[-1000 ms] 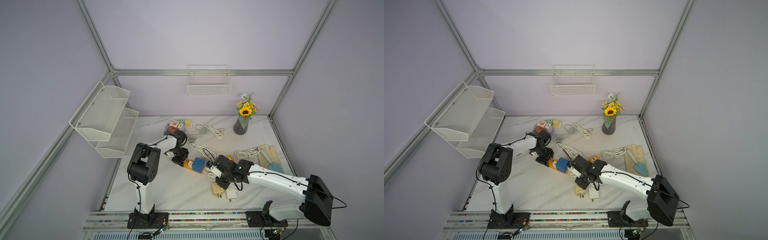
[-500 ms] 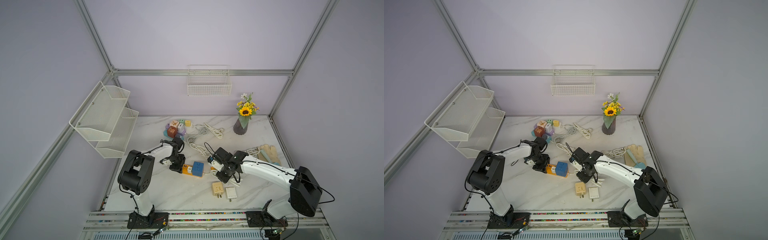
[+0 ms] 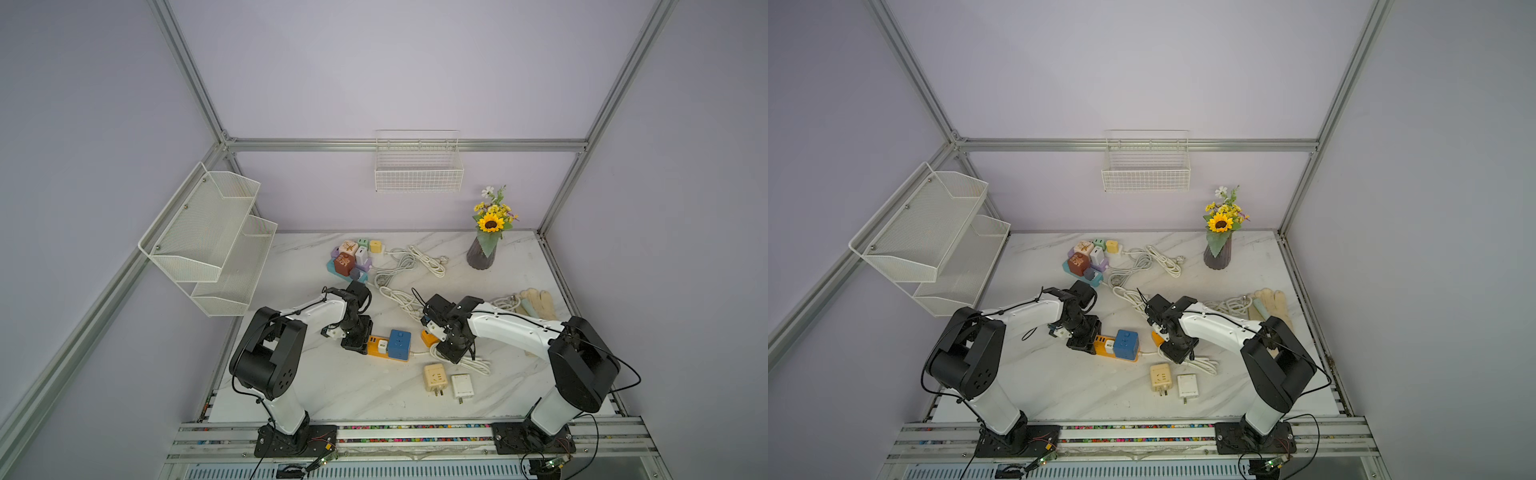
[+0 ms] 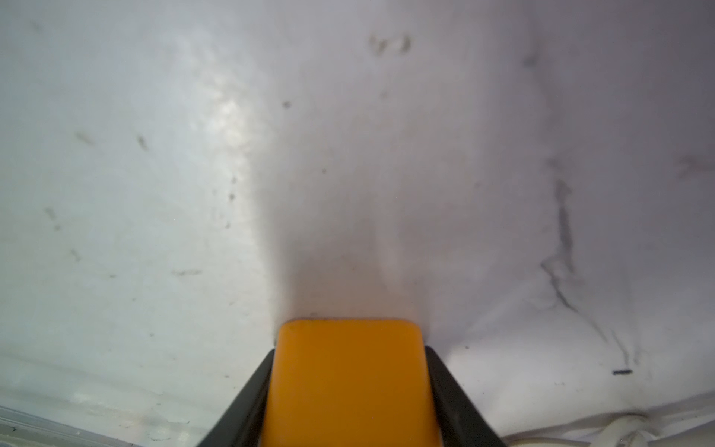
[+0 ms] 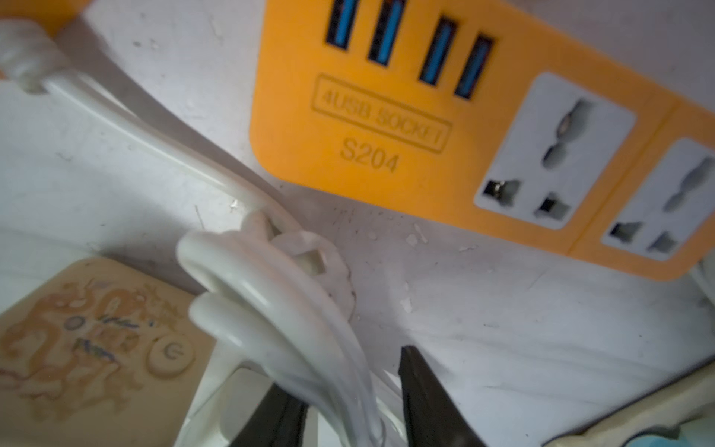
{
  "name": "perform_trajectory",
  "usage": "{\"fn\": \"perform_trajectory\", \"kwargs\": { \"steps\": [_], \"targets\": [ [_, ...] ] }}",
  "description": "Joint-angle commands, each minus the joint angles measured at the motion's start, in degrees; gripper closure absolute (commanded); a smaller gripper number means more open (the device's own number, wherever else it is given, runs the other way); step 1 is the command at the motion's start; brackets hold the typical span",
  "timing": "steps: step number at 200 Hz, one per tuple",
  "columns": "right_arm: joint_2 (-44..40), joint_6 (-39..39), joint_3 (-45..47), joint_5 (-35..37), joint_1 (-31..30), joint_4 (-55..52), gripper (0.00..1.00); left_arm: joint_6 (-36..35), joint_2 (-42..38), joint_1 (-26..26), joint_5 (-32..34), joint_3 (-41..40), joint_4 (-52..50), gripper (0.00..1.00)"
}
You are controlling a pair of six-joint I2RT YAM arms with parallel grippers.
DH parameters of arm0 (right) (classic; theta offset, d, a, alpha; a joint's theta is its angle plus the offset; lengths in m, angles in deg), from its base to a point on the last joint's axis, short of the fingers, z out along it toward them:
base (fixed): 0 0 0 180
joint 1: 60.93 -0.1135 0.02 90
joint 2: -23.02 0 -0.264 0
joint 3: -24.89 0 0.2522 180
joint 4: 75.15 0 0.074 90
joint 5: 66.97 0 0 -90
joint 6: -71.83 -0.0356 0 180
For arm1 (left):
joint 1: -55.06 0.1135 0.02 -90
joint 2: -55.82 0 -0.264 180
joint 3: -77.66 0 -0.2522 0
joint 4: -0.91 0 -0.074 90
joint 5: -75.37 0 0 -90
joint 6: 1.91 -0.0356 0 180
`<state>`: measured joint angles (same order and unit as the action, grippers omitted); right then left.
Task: Pull the plug off the socket
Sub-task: Move the socket to the center of the board, then remove the plug from the socket.
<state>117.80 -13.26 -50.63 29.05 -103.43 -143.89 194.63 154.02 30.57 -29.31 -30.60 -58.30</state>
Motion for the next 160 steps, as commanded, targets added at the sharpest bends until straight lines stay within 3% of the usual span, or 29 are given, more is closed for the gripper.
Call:
{"fn": "perform_trajectory", "kwargs": {
  "steps": [1, 25, 57, 96, 125, 160],
  "targets": [
    [-3.5, -0.2, -1.4, -1.6, 0.2, 3.6, 0.45, 2.1, -1.0, -1.3, -2.2, -1.4, -2.1, 0.68],
    [-10.5, 2.0, 0.0, -5.5, 0.2, 7.1, 0.33, 3.7, -1.2, -1.7, -2.3, -2.1, -0.7, 0.68],
    [-15.9, 7.0, 2.7, -9.0, -0.4, 13.6, 0.29, 4.6, -1.2, -2.3, -2.2, -2.1, 0.1, 0.70],
    [-21.7, 18.1, 9.3, -18.5, -1.2, 28.9, 0.21, 5.0, -1.1, -2.9, -1.8, -2.1, 0.3, 0.71],
    [-18.9, 22.1, 9.7, -23.1, -1.6, 32.0, 0.15, 5.3, -1.2, -3.1, -1.5, -2.1, 0.3, 0.73],
    [-13.3, 22.4, 8.4, -23.3, -3.7, 34.2, 0.14, 5.7, -0.8, -3.3, -1.5, -1.9, 0.4, 0.73]
  ]
}}
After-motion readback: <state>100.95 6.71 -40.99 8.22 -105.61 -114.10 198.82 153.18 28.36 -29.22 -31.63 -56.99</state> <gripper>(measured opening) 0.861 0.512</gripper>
